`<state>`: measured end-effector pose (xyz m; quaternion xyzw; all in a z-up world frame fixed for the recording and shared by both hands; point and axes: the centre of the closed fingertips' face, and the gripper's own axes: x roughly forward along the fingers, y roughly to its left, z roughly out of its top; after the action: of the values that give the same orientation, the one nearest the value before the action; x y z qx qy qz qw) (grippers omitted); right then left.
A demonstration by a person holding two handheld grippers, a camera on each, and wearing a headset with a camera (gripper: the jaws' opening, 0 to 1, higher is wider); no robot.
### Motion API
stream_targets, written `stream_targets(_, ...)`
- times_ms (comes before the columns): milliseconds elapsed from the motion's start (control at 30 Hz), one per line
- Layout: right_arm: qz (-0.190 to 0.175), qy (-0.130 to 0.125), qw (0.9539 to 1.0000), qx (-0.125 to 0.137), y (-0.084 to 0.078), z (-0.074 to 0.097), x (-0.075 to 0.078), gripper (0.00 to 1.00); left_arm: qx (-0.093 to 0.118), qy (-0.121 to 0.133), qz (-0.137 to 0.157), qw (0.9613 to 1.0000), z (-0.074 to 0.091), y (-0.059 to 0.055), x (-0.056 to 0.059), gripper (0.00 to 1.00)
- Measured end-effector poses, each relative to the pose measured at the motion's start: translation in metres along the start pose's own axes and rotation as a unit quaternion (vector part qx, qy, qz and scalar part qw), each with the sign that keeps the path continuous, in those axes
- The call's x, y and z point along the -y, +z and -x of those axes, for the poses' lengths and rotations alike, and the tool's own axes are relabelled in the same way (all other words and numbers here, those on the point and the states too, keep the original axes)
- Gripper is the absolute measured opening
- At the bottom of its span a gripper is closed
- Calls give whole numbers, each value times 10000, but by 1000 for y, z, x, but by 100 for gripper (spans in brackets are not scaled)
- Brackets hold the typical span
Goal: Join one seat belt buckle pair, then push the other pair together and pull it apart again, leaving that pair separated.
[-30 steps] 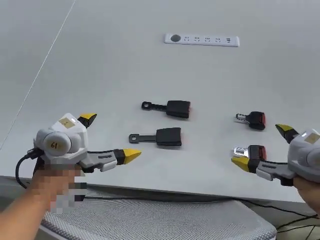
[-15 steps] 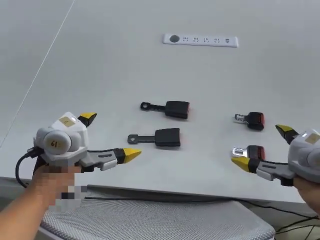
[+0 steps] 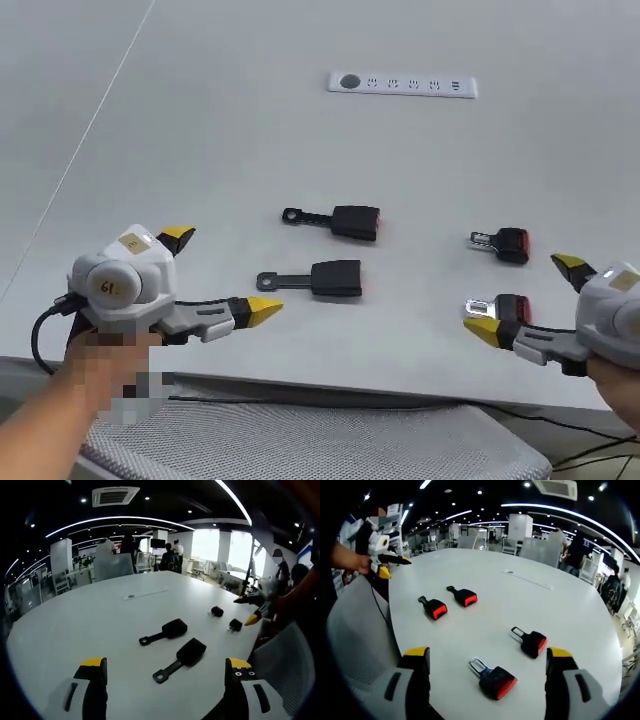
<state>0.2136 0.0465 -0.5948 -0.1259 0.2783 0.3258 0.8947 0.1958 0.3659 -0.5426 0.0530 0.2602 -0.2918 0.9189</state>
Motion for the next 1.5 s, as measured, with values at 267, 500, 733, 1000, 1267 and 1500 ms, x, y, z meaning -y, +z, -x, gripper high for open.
stream_targets(267,15,31,10000,-37,-4,1,-1,97,4,10,-9,10000,0,1,0,100)
stream_targets(500,-35,31,10000,-48,-6,2,1,97,129,73,176,9997,1,7,-5,100)
stream_targets(733,-29,24,10000,-20,-4,3,4,97,109,114,167,9997,2,6,-6,100)
stream_targets(1000,-26,50,10000,-6,-4,3,2,97,82,82,128,9998,2,6,-2,100)
stream_targets(1267,-95,122,9999,43,-4,6,3,98,55,59,88,9999,0,6,0,100)
stream_targets(1500,-70,153,9999,-36,-9,9,7,98,29,38,74,10000,-3,6,1,100)
